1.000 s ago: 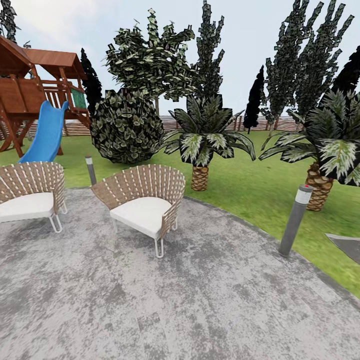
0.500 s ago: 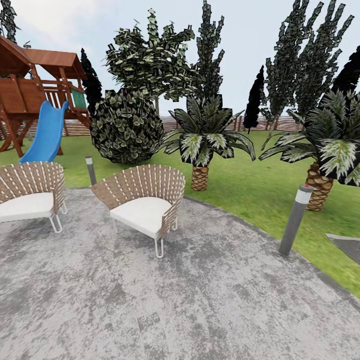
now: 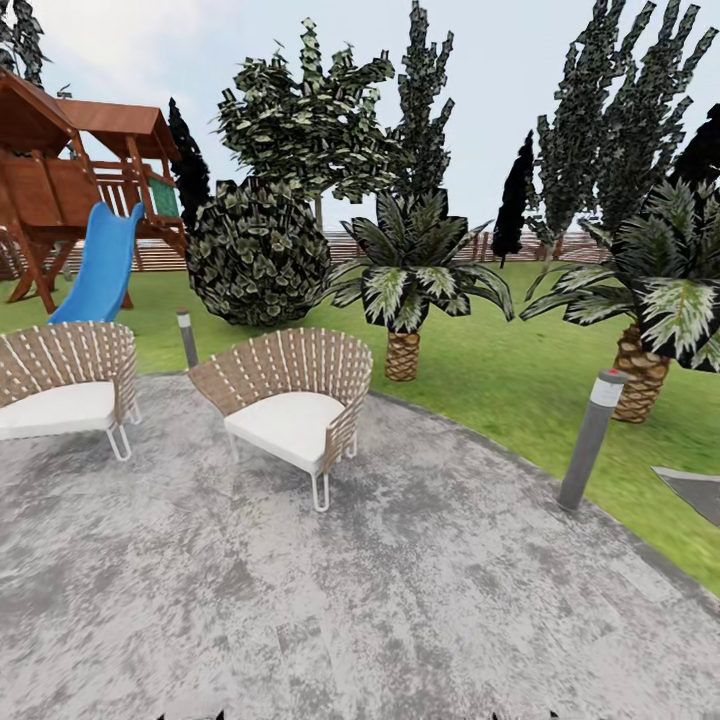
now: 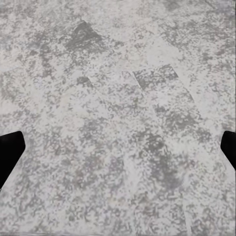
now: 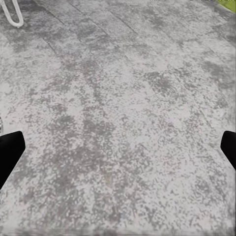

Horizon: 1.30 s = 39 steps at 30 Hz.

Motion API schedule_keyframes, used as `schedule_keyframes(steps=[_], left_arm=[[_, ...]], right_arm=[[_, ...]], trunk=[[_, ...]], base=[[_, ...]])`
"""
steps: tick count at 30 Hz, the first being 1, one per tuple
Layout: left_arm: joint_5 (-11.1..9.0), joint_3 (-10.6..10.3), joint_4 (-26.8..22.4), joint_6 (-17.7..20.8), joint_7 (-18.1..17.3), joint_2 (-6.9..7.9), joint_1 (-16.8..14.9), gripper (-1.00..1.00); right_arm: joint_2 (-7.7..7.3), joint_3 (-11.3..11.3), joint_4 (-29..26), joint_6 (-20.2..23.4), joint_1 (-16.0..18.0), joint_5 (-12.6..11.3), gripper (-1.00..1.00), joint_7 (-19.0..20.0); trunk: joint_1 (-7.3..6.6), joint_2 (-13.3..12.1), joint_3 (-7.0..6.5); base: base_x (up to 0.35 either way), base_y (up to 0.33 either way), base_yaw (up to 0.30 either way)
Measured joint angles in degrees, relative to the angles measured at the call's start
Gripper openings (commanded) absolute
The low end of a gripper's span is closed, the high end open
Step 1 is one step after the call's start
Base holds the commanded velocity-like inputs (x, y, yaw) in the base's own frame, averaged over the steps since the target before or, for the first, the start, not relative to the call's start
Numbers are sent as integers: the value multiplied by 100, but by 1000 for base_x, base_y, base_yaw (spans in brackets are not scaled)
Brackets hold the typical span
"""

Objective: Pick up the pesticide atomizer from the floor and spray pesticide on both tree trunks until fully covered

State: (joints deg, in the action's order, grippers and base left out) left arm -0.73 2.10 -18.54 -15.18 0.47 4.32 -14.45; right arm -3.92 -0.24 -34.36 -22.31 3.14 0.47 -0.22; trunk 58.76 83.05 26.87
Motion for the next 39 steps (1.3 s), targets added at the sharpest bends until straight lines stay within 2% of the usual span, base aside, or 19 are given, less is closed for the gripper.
schedule_keyframes(steps=[1, 2, 3, 5, 39], left_arm=[[0, 69, 1, -35, 7, 0, 0, 100], [3, 262, 1, -86, 12, 7, 0, 100], [7, 365, 2, -99, 7, 8, 0, 100], [8, 398, 2, -103, 4, 8, 0, 100], [1, 438, 43, -98, 13, 14, 0, 100]], right_arm=[[-1, 0, -1, -1, 0, 0, 100, -1], [-2, 0, -2, -2, 0, -4, 100, -6], [-3, -5, -2, -1, 1, -10, 100, -9], [2, -7, 1, 3, 1, -14, 100, -10], [15, 0, 16, 15, 1, -8, 100, -9]], trunk=[[0, 0, 0], [0, 0, 0], [0, 0, 0], [0, 0, 0], [1, 0, 119]], base=[[-275, -160, 264], [-280, -147, 271], [-281, -140, 272], [-288, -128, 273], [-334, -9, 269]])
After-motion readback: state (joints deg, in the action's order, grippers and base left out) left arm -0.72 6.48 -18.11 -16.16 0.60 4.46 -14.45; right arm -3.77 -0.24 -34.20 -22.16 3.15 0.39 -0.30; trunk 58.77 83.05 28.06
